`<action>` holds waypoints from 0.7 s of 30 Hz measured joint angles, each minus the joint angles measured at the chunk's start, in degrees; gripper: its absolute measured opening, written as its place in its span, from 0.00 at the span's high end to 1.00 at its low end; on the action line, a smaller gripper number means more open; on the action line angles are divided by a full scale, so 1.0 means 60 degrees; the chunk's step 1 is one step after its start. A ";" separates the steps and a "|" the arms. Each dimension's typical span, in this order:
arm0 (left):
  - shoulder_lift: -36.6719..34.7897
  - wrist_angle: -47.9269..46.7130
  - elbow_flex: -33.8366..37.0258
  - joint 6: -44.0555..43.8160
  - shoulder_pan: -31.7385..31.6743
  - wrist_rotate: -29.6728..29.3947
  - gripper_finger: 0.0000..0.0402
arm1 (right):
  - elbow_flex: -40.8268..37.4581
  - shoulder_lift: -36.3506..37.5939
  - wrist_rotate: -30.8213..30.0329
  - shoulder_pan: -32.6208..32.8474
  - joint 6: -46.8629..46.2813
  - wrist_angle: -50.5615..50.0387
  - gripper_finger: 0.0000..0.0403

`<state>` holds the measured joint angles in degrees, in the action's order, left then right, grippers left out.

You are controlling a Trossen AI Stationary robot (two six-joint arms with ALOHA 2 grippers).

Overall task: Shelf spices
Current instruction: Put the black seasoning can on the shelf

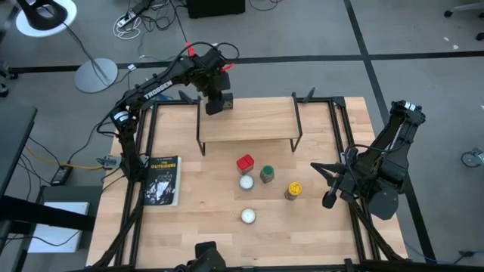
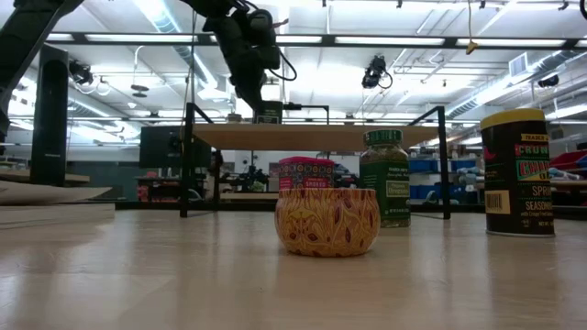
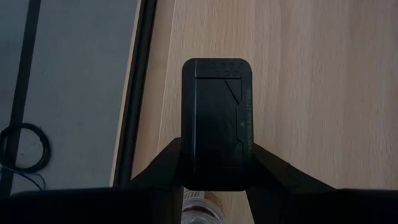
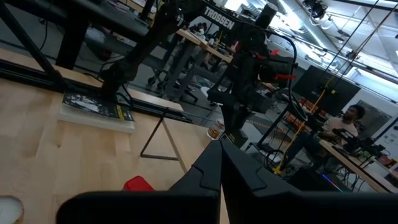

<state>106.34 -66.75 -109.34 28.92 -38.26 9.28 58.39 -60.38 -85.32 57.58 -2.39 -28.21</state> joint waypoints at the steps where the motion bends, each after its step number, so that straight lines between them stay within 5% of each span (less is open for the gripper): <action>1: 0.0000 -0.0003 0.0000 -0.0018 0.0000 0.0001 0.70 | 0.0000 0.0000 0.0000 0.0000 0.0000 0.0000 0.98; 8: 0.0000 0.0005 0.0000 -0.0067 0.0000 -0.0036 0.55 | 0.0000 0.0000 0.0000 0.0000 0.0000 0.0000 0.99; 21: -0.0004 0.0013 0.0000 -0.0095 0.0000 -0.0030 0.57 | 0.0000 0.0000 -0.0004 0.0000 0.0000 0.0000 0.99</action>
<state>106.32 -66.67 -109.34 28.35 -38.26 9.10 58.39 -60.38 -85.34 57.58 -2.39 -28.21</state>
